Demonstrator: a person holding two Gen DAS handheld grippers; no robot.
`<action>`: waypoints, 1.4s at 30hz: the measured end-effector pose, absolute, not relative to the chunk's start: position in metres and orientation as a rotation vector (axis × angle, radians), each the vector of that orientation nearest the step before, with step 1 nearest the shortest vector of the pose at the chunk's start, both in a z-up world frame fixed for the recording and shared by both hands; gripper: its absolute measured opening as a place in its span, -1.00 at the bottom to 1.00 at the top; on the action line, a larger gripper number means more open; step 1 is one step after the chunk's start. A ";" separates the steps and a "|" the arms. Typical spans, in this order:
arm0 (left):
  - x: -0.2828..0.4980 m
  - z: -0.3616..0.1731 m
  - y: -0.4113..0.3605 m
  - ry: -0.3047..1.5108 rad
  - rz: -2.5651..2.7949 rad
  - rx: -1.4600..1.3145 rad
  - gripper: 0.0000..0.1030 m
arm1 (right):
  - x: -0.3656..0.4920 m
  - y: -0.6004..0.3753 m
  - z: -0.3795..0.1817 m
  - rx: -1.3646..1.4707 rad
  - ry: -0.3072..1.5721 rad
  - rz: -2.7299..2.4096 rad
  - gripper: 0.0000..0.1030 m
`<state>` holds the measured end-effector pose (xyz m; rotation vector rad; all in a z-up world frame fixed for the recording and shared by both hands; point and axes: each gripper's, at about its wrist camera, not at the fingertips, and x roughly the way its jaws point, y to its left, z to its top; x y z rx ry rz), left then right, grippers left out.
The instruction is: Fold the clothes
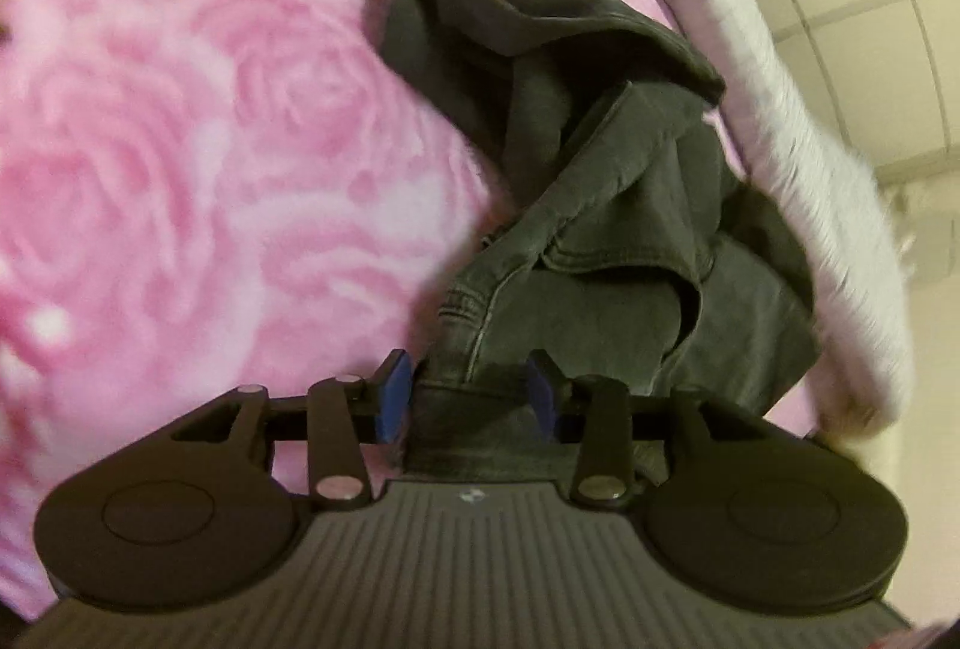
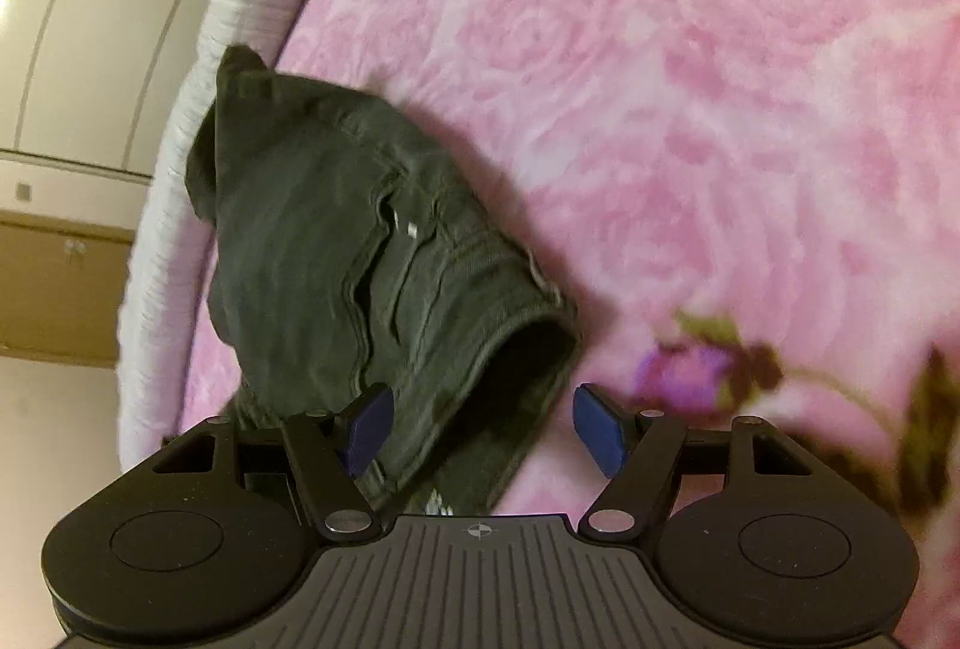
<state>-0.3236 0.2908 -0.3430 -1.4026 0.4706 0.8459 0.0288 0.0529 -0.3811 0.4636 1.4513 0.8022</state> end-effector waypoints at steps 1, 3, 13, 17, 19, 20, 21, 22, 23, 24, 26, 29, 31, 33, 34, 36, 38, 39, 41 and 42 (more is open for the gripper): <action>-0.323 -0.348 0.291 0.454 0.854 -1.421 -0.23 | 0.031 0.055 -0.384 0.465 1.451 0.811 0.36; -0.319 -0.352 0.287 0.427 0.869 -1.418 -0.27 | 0.035 0.057 -0.388 0.462 1.447 0.838 0.35; -0.265 -0.279 0.210 0.511 0.730 -1.184 -0.70 | 0.101 0.062 -0.336 0.325 1.339 1.113 -0.84; -0.178 -0.262 0.122 0.534 0.423 -1.242 -0.76 | 0.180 0.063 -0.269 0.304 1.122 1.121 -0.85; -0.128 -0.262 0.075 0.585 0.277 -1.251 -0.75 | 0.229 0.061 -0.239 0.282 1.024 1.050 -0.84; -0.103 -0.262 0.051 0.610 0.204 -1.253 -0.75 | 0.252 0.060 -0.229 0.250 1.010 1.007 -0.84; -0.082 -0.263 0.031 0.642 0.141 -1.255 -0.71 | 0.270 0.056 -0.221 0.227 1.010 0.962 -0.84; -0.075 -0.264 0.020 0.678 0.106 -1.245 -0.74 | 0.283 0.048 -0.215 0.224 1.009 0.920 -0.82; -0.075 -0.263 0.012 0.701 0.091 -1.217 -0.75 | 0.289 0.036 -0.214 0.226 1.019 0.896 -0.72; -0.075 -0.262 0.005 0.723 0.075 -1.189 -0.74 | 0.290 0.020 -0.216 0.234 1.042 0.893 -0.57; -0.090 -0.262 0.006 0.769 0.098 -1.148 -0.74 | 0.286 -0.013 -0.225 0.258 1.106 0.885 -0.16; -0.130 -0.272 0.035 0.827 0.229 -1.165 -0.71 | 0.245 -0.064 -0.261 0.340 1.307 0.868 0.07; -0.157 -0.276 0.060 0.858 0.348 -1.163 -0.71 | 0.210 -0.090 -0.286 0.381 1.441 0.853 0.07; -0.170 -0.273 0.083 0.861 0.411 -1.135 -0.71 | 0.177 -0.108 -0.306 0.418 1.555 0.826 0.07; -0.174 -0.271 0.095 0.859 0.431 -1.119 -0.71 | 0.165 -0.113 -0.312 0.438 1.588 0.800 0.07; -0.182 -0.267 0.118 0.857 0.471 -1.088 -0.71 | 0.142 -0.122 -0.323 0.477 1.653 0.746 0.07; -0.190 -0.262 0.141 0.854 0.510 -1.056 -0.71 | 0.119 -0.132 -0.335 0.516 1.716 0.690 0.07; -0.195 -0.260 0.153 0.852 0.529 -1.040 -0.71 | 0.107 -0.136 -0.341 0.536 1.747 0.662 0.07; -0.197 -0.257 0.170 0.858 0.520 -1.020 -0.71 | 0.094 -0.144 -0.344 0.554 1.722 0.607 0.07; -0.197 -0.259 0.179 0.863 0.499 -1.018 -0.71 | 0.089 -0.146 -0.343 0.557 1.682 0.582 0.07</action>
